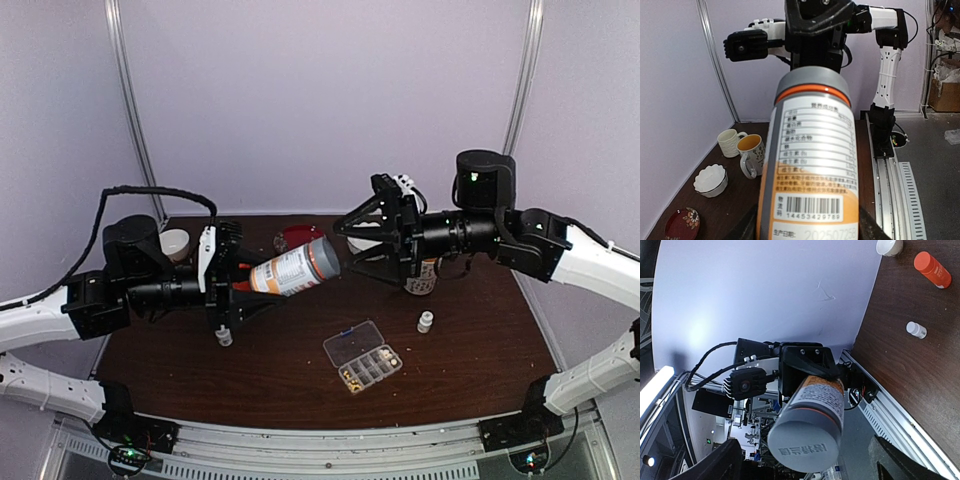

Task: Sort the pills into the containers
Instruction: Unscrew the lid of the pill bottle.

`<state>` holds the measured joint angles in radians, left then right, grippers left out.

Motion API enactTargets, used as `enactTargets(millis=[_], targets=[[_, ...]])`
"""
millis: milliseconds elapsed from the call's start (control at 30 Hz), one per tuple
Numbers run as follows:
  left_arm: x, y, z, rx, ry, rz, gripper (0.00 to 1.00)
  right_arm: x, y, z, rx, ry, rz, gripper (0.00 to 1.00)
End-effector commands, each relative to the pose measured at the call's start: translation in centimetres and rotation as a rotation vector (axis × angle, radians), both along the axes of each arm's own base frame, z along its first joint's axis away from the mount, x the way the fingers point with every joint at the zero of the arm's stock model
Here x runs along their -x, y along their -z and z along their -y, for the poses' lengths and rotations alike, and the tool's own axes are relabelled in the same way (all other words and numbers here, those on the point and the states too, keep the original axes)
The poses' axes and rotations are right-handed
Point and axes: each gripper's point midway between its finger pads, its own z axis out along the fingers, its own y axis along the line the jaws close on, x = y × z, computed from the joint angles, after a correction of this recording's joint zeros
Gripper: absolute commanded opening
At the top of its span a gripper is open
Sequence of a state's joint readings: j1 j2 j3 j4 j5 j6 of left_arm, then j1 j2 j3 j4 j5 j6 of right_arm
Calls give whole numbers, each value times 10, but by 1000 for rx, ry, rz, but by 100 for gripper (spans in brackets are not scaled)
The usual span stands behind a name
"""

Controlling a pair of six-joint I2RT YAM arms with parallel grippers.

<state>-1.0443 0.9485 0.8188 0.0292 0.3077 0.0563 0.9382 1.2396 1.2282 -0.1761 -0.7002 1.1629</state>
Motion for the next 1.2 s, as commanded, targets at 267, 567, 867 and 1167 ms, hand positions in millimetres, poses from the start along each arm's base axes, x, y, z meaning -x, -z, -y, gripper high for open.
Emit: enactTargets(millis=[267, 567, 867, 1167], targets=[[-7, -3, 7, -21, -15, 52, 23, -6, -6, -4, 72, 59, 60, 90], [-5, -5, 7, -9, -4, 59, 23, -4, 8, -6, 153, 59, 91, 85], [-3, -9, 6, -5, 6, 71, 22, 9, 16, -18, 165, -19, 79, 76], [-1, -8, 6, 5, 15, 63, 22, 15, 13, -22, 132, -54, 74, 51]])
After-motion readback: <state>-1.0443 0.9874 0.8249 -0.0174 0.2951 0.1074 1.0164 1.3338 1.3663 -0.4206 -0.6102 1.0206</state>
